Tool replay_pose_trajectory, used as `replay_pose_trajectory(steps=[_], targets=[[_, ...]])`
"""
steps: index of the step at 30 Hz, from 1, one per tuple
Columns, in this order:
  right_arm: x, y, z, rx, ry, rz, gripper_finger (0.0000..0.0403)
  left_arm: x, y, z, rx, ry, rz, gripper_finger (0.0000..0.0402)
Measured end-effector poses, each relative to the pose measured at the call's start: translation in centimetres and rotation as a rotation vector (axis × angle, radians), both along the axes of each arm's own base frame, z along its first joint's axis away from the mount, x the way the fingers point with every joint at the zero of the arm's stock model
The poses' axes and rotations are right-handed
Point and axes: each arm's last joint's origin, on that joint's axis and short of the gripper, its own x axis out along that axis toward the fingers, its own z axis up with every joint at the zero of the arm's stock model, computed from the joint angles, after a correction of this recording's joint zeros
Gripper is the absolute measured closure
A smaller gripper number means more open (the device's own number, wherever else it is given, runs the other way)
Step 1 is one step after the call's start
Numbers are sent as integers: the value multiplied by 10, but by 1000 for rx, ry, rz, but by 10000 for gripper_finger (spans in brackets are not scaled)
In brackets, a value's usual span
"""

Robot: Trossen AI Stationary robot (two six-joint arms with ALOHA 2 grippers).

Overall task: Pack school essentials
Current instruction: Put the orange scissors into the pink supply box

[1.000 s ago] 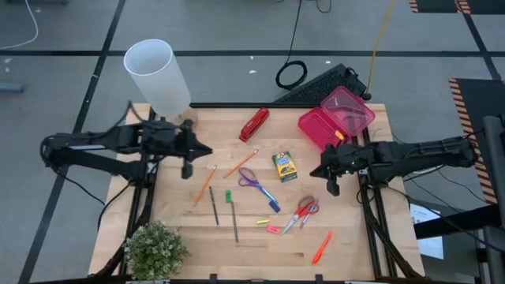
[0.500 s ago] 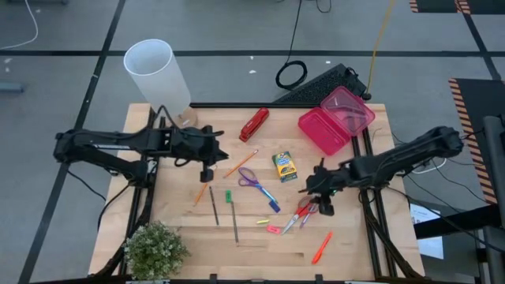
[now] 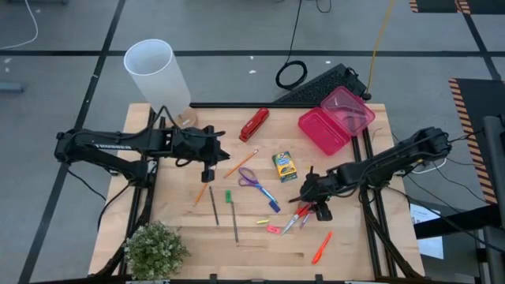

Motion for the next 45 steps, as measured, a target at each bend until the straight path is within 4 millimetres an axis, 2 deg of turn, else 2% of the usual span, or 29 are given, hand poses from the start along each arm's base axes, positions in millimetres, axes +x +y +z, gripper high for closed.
replay_pose_trajectory(steps=[15, 25, 29, 33, 40, 45], targets=[[4, 0, -19, -57, 76, 67, 243, 0, 0, 1, 11, -7, -10, 366], [5, 0, -21, -87, 65, 122, 327, 1, 0, 2, 12, -24, -12, 366], [4, 0, -20, -85, 57, 125, 335, 1, 0, 2, 13, -24, -12, 366], [2, 0, -12, -66, 22, 126, 324, 1, 0, 2, 17, -23, -15, 366], [-5, -4, 19, -50, -128, 100, 331, 1, 0, 2, 16, -23, -14, 366], [-13, -19, 41, -34, -218, -40, 328, 2, 0, 2, 31, -24, -22, 366]])
